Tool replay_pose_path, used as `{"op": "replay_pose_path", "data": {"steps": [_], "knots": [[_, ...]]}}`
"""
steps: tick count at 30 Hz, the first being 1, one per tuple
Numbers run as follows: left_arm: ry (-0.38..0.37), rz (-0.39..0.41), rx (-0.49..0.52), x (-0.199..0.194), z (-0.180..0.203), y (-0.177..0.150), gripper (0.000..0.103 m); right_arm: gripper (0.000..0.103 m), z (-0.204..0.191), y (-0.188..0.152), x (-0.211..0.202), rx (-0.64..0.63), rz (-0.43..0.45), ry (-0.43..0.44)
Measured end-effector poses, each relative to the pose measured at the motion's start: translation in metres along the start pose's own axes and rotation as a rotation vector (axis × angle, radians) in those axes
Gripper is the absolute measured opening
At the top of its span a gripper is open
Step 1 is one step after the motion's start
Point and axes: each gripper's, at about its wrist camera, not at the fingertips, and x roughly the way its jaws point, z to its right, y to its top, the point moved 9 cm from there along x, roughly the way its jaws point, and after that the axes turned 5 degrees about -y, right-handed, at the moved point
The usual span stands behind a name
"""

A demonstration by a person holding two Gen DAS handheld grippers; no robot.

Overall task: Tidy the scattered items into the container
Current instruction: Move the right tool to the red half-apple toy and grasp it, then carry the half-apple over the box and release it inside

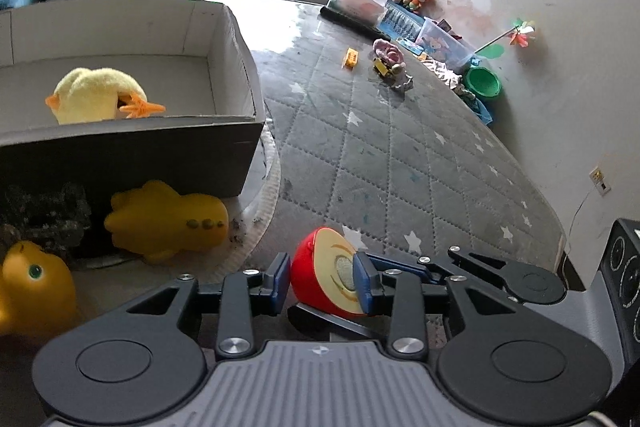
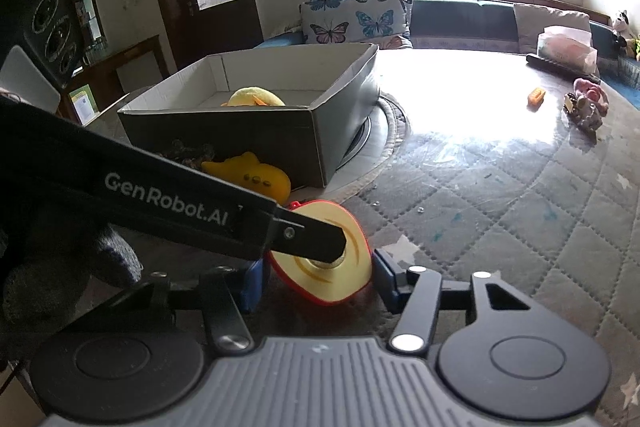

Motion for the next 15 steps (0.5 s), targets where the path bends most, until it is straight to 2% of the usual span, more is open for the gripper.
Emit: {"op": "replay_pose_path", "data": {"steps": [9, 15], "knots": [[-0.013, -0.003, -0.049, 0.0007, -0.0047, -0.0005, 0.041, 0.056, 0.0001, -0.0006, -0.0001, 0.004, 0.007, -0.007], [-0.014, 0.005, -0.06, 0.0024, -0.0025, -0.002, 0.038, 0.056, 0.0009, -0.0001, -0.0001, 0.025, 0.011, -0.01]]}}
